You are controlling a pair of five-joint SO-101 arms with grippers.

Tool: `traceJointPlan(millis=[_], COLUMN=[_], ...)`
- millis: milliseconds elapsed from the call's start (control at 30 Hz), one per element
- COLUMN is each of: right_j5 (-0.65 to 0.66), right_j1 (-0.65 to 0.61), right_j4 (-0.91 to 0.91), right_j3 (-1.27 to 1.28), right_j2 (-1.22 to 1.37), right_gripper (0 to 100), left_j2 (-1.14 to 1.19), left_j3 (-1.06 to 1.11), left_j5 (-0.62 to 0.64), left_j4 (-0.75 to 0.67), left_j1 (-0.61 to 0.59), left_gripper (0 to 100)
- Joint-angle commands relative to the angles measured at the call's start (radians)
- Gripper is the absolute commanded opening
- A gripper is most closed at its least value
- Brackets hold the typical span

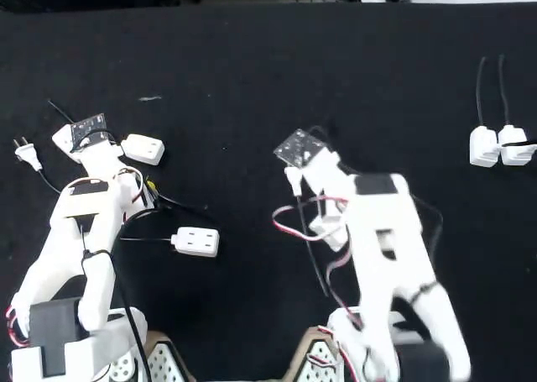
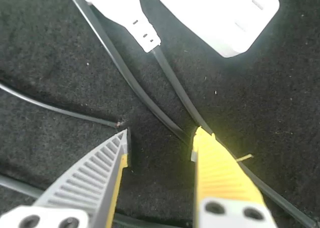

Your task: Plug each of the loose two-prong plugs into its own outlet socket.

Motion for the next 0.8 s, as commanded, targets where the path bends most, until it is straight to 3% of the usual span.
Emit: traceJointPlan(millis=[0,133,367,533,767], right_j5=[-0.011,-0.226,-0.549,-0.629,-0.637], right_j1=[0.035,-0.084,-0.209,-0.241,-0.227], right_j4=[-0.002,-0.032,-0.284,-0.454,-0.468], right_j3=[0.054,0.077,0.07,0.065,-0.064], right_j2=[-0.216,-0.229,-0.065,0.077,0.203], right_gripper=[22.6,22.6,22.6,22.6,22.6], left_j2=[-0.031,-0.031,-0.031,-0.031,-0.031], left_j3=[-0.005,-0.005,-0.005,-0.005,-0.005], left_j5=[0.008,0.008,0.008,0.008,0.008], left_j4=[-0.006,-0.006,-0.002,-0.002,-0.003], left_j1=[-0.01,-0.005,-0.01,-0.01,-0.008], left_gripper=[21,21,21,21,21])
